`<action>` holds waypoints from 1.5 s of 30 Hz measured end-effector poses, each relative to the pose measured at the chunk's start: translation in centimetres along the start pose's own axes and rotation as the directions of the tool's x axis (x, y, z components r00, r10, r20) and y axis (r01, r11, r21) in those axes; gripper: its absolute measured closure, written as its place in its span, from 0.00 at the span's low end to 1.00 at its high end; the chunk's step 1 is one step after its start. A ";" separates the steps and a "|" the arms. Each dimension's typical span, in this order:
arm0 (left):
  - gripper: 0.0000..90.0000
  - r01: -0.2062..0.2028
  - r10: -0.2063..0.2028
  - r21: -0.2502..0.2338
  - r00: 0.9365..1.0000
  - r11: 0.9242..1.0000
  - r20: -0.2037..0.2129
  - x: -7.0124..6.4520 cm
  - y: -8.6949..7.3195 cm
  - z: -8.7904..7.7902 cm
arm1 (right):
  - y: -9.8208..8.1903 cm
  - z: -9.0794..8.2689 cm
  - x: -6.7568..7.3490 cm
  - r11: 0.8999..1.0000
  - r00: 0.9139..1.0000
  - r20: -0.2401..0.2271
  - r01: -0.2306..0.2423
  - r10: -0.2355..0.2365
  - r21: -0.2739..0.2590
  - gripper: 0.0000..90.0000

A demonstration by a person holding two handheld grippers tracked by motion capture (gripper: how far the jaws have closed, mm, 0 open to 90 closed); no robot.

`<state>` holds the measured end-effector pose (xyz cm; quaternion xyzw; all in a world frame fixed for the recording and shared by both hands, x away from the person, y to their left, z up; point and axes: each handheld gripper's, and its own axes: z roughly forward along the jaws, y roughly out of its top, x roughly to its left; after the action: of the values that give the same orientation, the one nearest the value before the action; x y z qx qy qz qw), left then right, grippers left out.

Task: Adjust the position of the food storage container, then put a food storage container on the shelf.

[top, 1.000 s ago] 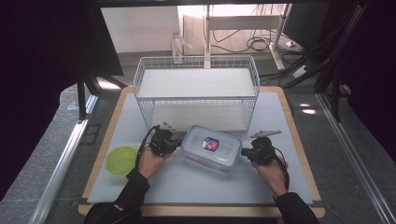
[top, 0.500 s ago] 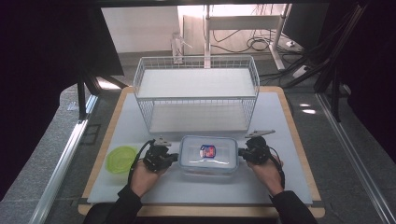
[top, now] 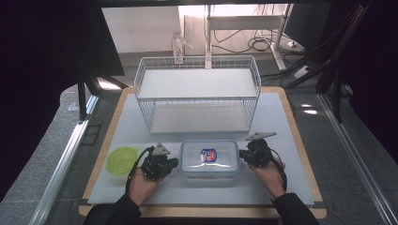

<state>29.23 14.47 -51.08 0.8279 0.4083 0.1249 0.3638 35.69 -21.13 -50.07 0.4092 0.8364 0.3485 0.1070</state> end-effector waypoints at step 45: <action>0.06 -0.089 0.090 -0.123 0.996 0.988 0.007 -0.4 -2.2 -2.9 | -2.4 -5.9 1.9 0.974 0.994 -0.054 0.079 -0.092 -0.214 0.06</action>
<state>26.23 16.51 -50.49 0.8222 0.3599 0.1607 0.4106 30.28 -23.66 -47.21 0.3479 0.8145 0.4432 0.1384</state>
